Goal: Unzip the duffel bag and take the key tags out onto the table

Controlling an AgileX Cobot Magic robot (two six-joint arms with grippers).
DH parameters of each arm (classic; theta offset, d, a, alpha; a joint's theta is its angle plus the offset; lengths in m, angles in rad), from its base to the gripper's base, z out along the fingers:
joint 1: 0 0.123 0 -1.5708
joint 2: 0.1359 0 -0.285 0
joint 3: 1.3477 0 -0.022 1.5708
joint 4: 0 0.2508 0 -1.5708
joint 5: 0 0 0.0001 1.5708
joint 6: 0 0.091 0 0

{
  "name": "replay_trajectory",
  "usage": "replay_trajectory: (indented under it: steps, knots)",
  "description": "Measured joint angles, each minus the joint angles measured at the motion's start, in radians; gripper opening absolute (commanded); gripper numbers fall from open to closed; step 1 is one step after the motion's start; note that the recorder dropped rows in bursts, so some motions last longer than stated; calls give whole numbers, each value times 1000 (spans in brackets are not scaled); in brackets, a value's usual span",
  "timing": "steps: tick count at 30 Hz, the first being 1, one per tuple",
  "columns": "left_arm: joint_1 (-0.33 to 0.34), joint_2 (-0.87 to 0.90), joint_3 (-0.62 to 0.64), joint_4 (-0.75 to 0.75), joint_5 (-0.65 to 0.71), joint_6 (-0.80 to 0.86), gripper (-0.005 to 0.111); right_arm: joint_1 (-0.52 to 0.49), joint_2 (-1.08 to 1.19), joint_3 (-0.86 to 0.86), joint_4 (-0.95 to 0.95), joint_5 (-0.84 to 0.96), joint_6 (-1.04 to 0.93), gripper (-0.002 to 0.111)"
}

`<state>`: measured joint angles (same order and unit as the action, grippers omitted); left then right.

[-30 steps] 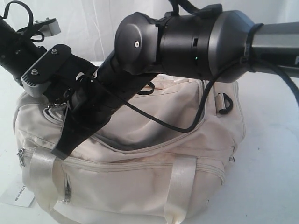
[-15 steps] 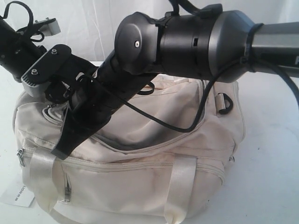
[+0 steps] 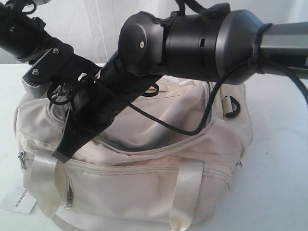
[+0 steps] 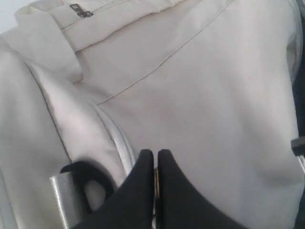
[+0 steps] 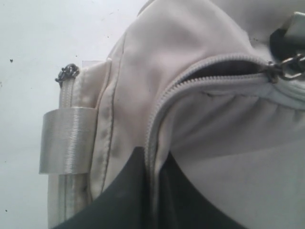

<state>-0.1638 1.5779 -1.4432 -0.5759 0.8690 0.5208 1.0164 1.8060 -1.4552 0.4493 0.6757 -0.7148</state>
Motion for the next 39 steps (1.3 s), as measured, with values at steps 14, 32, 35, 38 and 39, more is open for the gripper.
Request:
replay_trajectory:
  steps: [14,32,35,38,39]
  knots:
    - [0,10,4,-15,-130,20,0,0,0,0,0,-3,0,0]
    - [-2,155,-70,-242,-308,255,0,0,-3,-2,0,-7,0,0]
    - [-2,190,-105,-242,-328,260,0,0,-3,-2,0,-9,0,0]
    - [-2,224,-133,-237,-357,262,0,0,-3,-2,0,-9,0,0]
    - [-2,237,-139,-233,-369,262,0,0,-3,-2,0,-11,0,0]
